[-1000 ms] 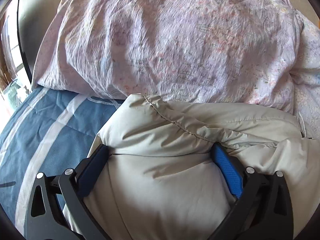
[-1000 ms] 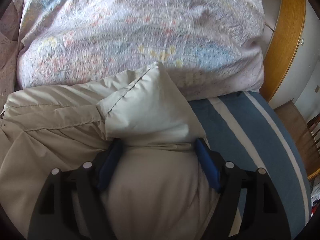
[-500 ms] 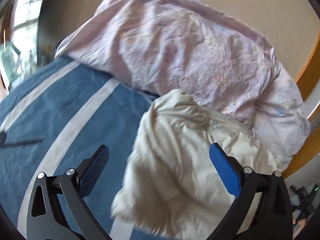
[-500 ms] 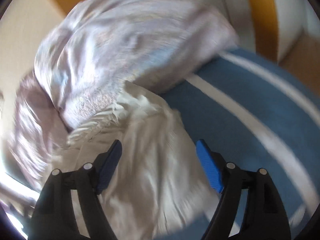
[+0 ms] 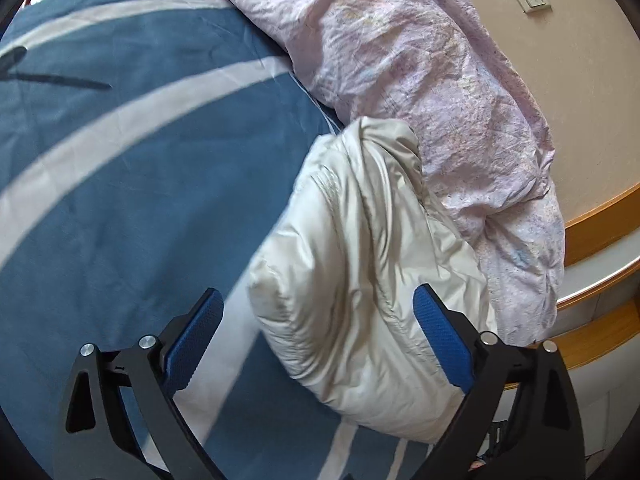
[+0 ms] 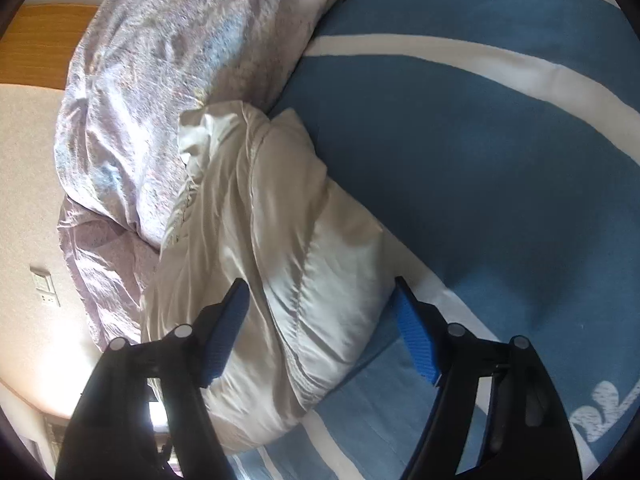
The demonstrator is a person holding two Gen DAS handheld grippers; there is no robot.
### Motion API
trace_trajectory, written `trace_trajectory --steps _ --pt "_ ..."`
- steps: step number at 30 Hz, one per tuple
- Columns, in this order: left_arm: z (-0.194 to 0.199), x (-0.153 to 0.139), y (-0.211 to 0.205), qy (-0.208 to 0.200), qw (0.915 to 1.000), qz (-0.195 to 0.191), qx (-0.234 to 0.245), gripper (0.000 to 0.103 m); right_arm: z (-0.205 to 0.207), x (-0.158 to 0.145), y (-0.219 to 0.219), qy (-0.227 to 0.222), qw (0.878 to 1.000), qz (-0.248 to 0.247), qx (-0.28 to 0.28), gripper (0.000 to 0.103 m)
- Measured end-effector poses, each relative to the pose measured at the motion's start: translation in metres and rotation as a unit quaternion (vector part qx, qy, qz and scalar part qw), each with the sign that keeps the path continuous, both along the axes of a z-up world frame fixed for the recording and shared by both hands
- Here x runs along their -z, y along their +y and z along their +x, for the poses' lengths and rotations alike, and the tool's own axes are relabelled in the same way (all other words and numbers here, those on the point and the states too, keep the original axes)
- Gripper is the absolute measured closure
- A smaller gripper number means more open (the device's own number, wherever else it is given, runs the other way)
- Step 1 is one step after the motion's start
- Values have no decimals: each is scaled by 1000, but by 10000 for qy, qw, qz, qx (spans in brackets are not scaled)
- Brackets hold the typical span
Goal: Fold large clothes
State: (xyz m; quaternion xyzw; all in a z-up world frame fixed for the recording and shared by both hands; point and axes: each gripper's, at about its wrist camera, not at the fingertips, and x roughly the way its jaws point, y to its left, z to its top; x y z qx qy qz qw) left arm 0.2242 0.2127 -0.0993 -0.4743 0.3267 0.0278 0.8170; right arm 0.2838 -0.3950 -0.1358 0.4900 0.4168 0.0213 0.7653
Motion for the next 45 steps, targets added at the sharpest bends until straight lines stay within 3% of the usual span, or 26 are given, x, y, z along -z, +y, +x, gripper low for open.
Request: trace_trajectory --steps 6,8,10,12,15,18,22,26,33,40,45 --pt "16 14 -11 -3 9992 -362 -173 25 2 4 4 -220 9997 131 43 39" --pt "17 16 -10 -70 9985 -415 -338 26 2 5 5 -249 9996 102 99 49" --pt "17 21 -7 -120 9968 -603 -503 34 -1 5 7 -303 9994 41 144 56" --pt "14 27 -2 -120 9940 -860 -666 55 -4 0 9 -394 9991 -93 162 65" --pt "10 26 5 -259 9918 -1089 -614 76 -8 -13 11 -564 9981 -208 134 77" --pt "6 9 4 -451 9941 -874 -460 83 -15 -33 16 -842 9958 -354 82 81" --pt "-7 -15 4 -696 9951 -626 -313 84 -30 -61 25 -1164 9918 -523 -109 82" --pt "-32 -24 11 -776 9947 -638 -209 84 -52 -73 26 -1307 9893 -547 -342 82" --pt "-88 -17 29 -731 9947 -693 -196 84 -93 -68 31 -1306 9868 -577 -769 82" --pt "-120 -15 39 -664 9955 -626 -261 84 -123 -60 40 -1258 9834 -774 -1056 82" --pt "-129 -3 40 -555 9959 -641 -329 82 -134 -51 45 -1097 9787 -1324 -1126 74"
